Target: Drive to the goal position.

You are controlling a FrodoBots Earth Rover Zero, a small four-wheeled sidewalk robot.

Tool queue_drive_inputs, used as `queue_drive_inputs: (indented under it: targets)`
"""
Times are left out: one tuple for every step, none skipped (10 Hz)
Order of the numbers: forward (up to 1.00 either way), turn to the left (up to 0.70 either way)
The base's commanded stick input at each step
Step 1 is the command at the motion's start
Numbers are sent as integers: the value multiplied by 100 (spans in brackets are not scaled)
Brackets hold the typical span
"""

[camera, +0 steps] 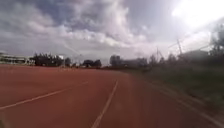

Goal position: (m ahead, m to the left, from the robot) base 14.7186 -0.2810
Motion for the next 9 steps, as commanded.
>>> queue_drive_inputs:
  targets:
    - [70, 0]
    - [70, 0]
    - [70, 0]
    - [70, 0]
    - [70, 0]
    - [70, 0]
    - [70, 0]
    - [70, 0]
    - [70, 0]
